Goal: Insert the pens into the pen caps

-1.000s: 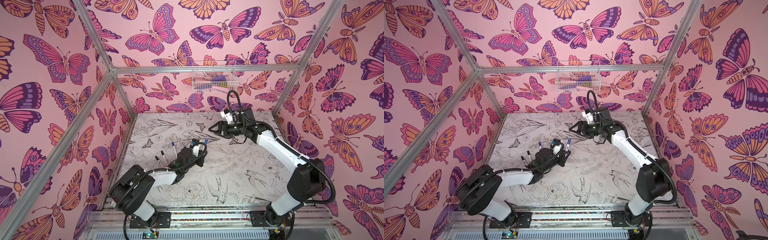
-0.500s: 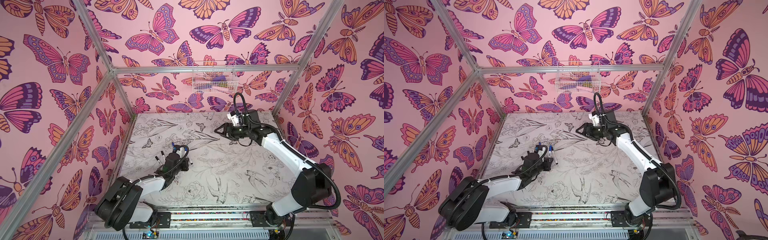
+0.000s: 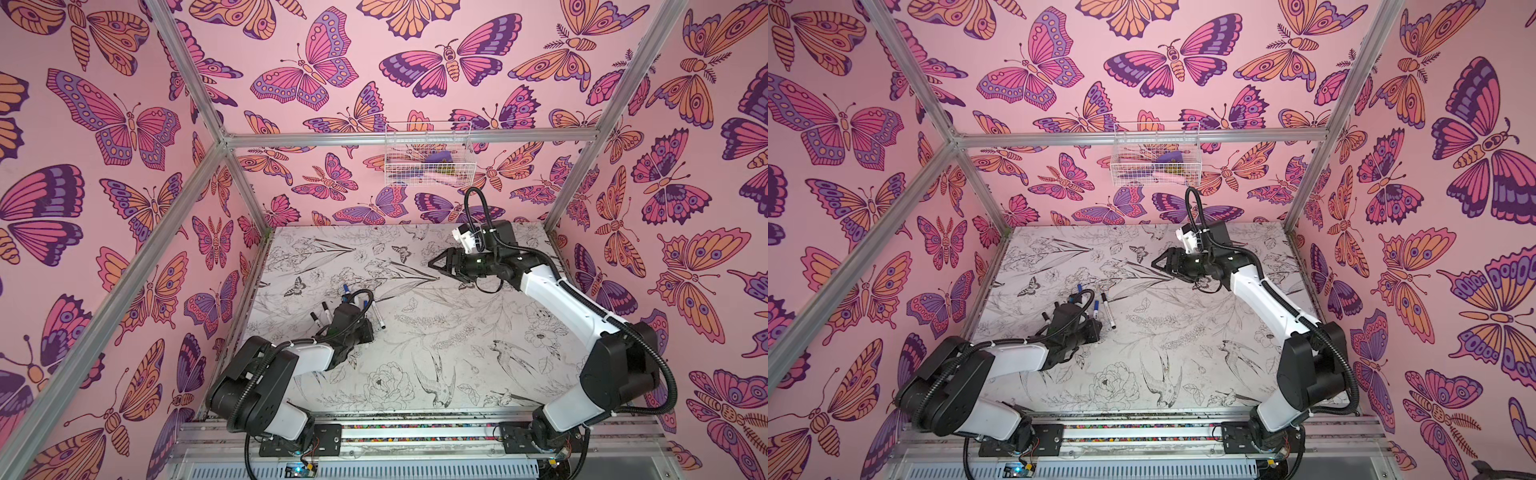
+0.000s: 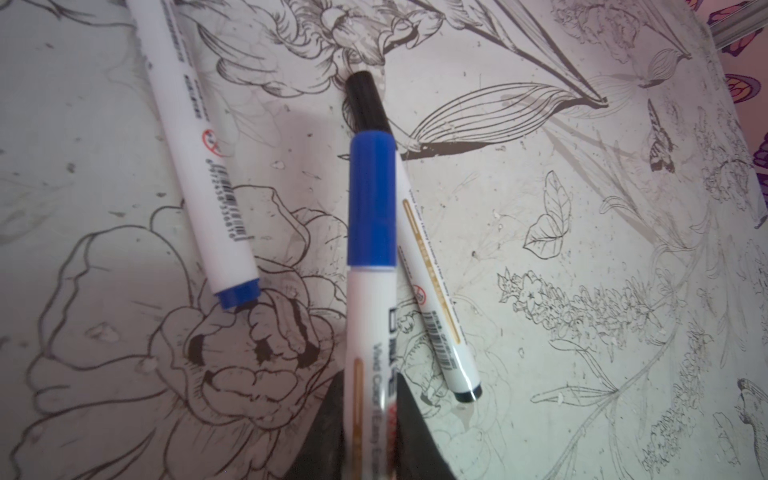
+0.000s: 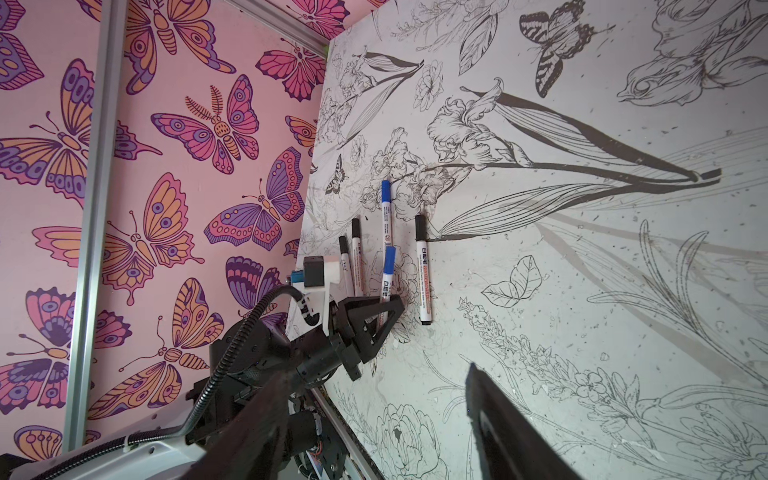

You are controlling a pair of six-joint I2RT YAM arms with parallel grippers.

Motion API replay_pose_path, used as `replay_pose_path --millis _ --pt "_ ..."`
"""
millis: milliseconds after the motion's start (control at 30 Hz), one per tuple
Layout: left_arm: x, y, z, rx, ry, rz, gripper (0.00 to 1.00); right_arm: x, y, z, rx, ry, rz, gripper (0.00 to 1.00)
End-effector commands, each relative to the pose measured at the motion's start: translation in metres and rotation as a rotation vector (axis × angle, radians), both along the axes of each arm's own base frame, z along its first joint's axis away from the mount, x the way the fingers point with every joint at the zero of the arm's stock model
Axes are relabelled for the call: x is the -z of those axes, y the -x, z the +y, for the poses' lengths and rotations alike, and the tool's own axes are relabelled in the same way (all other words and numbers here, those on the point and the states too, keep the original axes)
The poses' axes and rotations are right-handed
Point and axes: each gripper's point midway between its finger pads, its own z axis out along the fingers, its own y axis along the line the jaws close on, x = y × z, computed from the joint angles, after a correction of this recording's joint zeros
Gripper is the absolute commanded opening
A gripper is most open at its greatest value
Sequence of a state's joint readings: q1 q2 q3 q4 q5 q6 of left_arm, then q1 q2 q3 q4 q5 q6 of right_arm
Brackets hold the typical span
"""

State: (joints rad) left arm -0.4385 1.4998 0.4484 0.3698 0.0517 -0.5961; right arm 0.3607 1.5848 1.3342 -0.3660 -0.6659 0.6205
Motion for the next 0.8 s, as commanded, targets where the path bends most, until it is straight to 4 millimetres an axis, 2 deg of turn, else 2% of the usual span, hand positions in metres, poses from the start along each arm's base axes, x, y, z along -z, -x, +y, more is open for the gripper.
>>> replay_pose_path --millis 0,167,367,500,600,667,700,767 --pt "0.009 0.0 0.007 -0.034 -0.014 0.048 0.21 -0.003 0.005 -0.008 0.009 0.019 -0.016 0.69" --pt "0.009 -0.001 0.007 -0.031 -0.008 0.054 0.21 -0.006 0.008 -0.011 0.005 0.025 -0.031 0.69" --pt "0.0 -0.001 0.002 -0.001 0.003 0.056 0.42 -0.007 0.006 -0.015 0.016 0.026 -0.029 0.7" --pt "-0.011 0.001 0.003 -0.003 0.005 0.046 0.44 -0.008 0.003 -0.021 0.036 0.033 -0.037 0.7" --pt "-0.032 -0.001 0.006 -0.018 0.011 0.0 0.44 -0.005 0.0 -0.028 0.061 0.055 -0.042 0.7" --pt "-0.054 -0.003 0.009 -0.031 0.014 -0.052 0.45 0.004 -0.003 -0.037 0.099 0.077 -0.023 0.69" --pt "-0.07 -0.004 0.011 -0.037 0.019 -0.092 0.46 0.012 -0.005 -0.046 0.13 0.099 -0.013 0.7" --pt "-0.094 -0.002 0.022 -0.06 -0.005 -0.163 0.48 0.034 -0.01 -0.074 0.238 0.209 -0.01 0.7"
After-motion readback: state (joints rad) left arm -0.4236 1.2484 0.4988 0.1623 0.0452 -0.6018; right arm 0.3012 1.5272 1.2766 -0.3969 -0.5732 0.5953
